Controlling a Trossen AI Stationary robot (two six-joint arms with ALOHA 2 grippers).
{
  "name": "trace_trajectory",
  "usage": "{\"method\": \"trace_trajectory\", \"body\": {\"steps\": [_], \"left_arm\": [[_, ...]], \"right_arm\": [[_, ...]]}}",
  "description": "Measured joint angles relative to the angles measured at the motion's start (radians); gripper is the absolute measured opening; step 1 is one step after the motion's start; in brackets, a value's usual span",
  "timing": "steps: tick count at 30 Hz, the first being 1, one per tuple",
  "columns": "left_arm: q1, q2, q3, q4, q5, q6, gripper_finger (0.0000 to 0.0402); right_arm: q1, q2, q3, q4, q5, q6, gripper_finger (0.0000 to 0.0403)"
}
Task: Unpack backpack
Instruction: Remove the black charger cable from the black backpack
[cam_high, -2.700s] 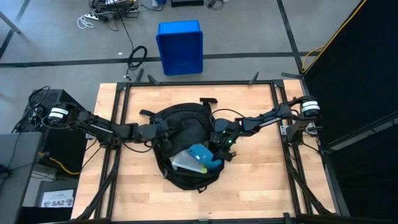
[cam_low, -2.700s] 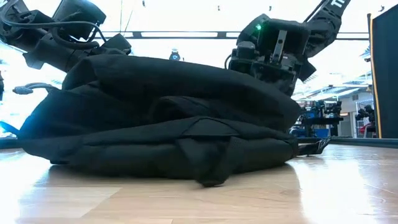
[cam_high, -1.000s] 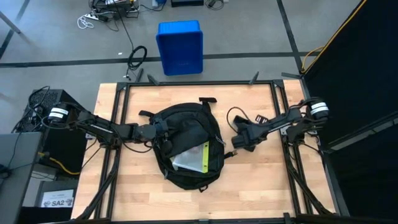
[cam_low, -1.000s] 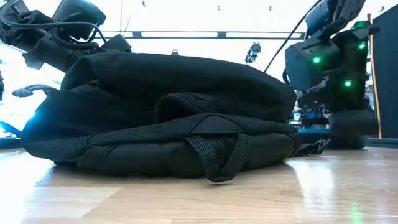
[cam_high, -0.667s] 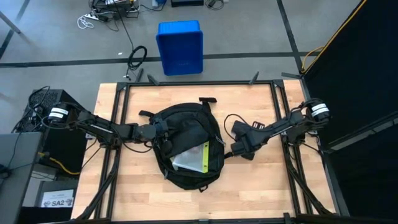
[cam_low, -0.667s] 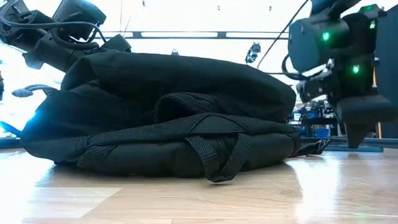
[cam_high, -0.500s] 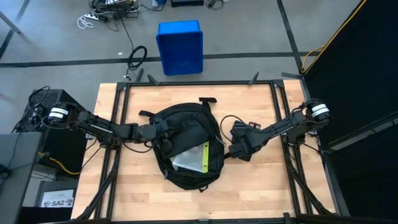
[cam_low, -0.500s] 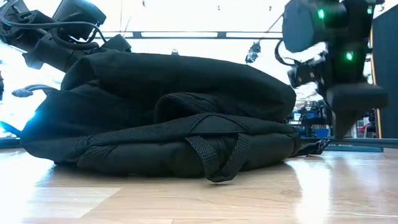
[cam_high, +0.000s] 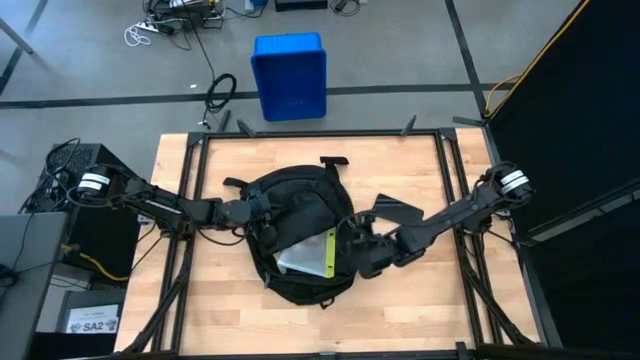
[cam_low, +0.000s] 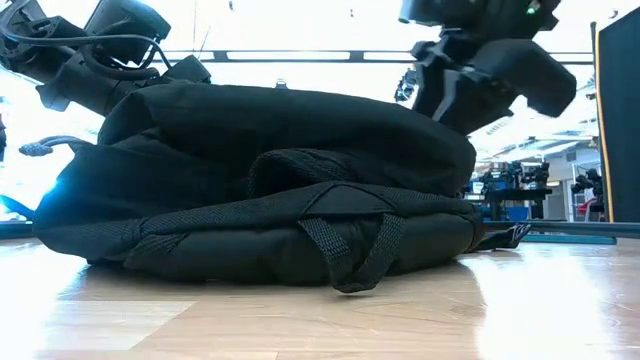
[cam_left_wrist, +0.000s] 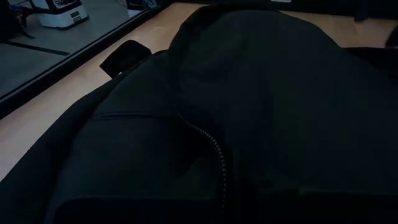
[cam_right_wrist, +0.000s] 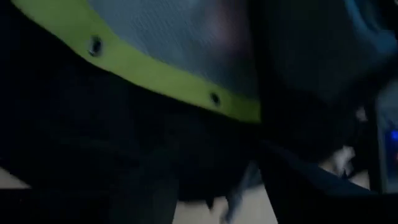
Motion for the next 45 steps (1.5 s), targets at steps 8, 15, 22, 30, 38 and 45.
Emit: {"method": "trace_trajectory", "body": {"steps": [8, 15, 22, 30, 38, 45], "left_arm": [[0.000, 0.000, 0.000, 0.003, 0.000, 0.000, 0.0000], [0.000, 0.000, 0.000, -0.001, 0.000, 0.000, 0.0000], [0.000, 0.000, 0.000, -0.001, 0.000, 0.000, 0.0000], [0.000, 0.000, 0.000, -0.001, 0.005, 0.000, 0.0000], [0.000, 0.000, 0.001, 0.000, 0.019, 0.000, 0.0000], [0.000, 0.000, 0.000, -0.003, 0.023, 0.007, 0.0000]], "right_arm": [[-0.119, 0.112, 0.000, 0.074, -0.157, -0.149, 0.0140], [-0.164, 0.138, -0.001, 0.114, -0.161, -0.228, 0.0149], [-0.138, 0.130, 0.026, 0.106, -0.139, -0.262, 0.0166], [-0.153, 0.148, 0.114, 0.030, -0.149, -0.315, 0.0157], [-0.231, 0.214, 0.124, -0.056, -0.246, -0.297, 0.0150], [-0.277, 0.281, 0.128, -0.021, -0.266, -0.290, 0.0153]]}}
